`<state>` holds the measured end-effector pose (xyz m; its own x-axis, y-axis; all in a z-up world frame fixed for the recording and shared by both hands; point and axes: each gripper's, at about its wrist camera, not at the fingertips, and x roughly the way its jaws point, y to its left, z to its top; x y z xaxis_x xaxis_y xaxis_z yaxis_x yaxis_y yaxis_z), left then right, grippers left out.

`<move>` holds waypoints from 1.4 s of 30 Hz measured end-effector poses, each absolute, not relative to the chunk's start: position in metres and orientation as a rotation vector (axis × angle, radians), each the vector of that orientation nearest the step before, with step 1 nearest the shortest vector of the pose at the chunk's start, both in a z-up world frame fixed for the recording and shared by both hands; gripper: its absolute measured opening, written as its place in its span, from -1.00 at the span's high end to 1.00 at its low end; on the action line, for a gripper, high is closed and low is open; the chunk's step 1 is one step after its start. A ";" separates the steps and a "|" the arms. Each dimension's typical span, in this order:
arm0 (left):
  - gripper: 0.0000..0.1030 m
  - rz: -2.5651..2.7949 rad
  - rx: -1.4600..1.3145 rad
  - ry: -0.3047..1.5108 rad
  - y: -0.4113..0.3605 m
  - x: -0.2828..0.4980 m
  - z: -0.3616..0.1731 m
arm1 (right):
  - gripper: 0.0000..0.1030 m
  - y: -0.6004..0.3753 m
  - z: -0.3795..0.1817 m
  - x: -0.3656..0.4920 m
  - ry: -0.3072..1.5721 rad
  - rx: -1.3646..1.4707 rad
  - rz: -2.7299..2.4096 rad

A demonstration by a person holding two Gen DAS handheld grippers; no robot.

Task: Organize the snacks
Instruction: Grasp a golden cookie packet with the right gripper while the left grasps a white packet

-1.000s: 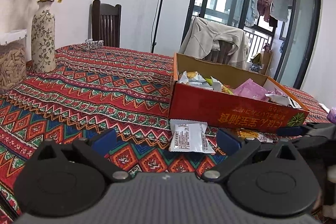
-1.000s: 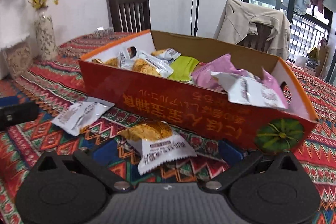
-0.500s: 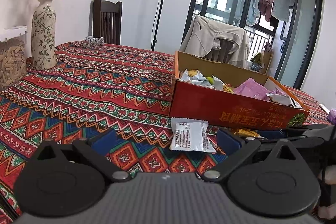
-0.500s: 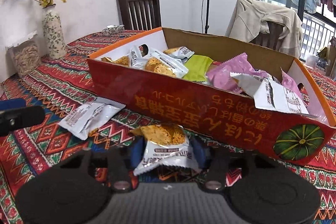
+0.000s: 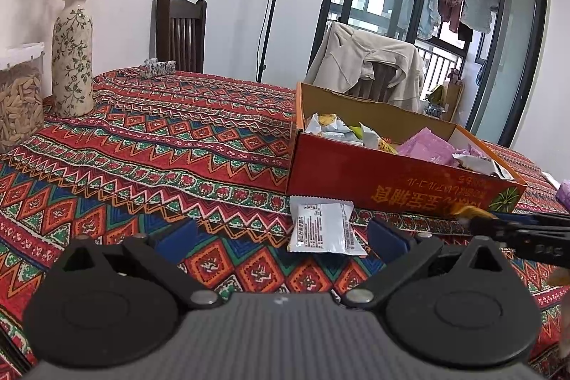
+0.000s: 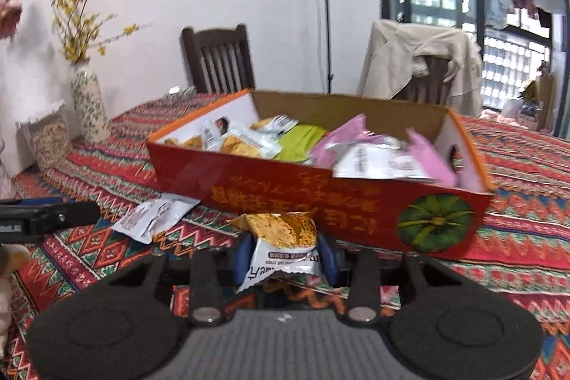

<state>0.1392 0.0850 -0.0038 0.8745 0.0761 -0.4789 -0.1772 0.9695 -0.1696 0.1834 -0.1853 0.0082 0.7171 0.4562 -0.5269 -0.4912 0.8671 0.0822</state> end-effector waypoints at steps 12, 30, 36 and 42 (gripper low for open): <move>-1.00 0.161 -0.160 0.570 0.076 0.152 -0.005 | 0.24 -0.228 0.000 0.172 0.517 0.056 0.442; -0.94 0.266 -0.140 0.744 0.045 0.218 -0.016 | 0.22 -0.231 -0.001 0.169 0.496 0.073 0.418; -0.15 0.267 -0.136 0.724 0.043 0.216 -0.016 | 0.22 -0.232 -0.001 0.169 0.494 0.076 0.421; 0.09 0.242 -0.151 0.694 0.042 0.205 -0.012 | 0.22 -0.231 -0.001 0.169 0.494 0.075 0.422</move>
<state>0.2051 0.0419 -0.0118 0.7425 0.1703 -0.6478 -0.2701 0.9611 -0.0569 0.1685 -0.2314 -0.0006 0.7964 0.4104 -0.4443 -0.3746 0.9114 0.1704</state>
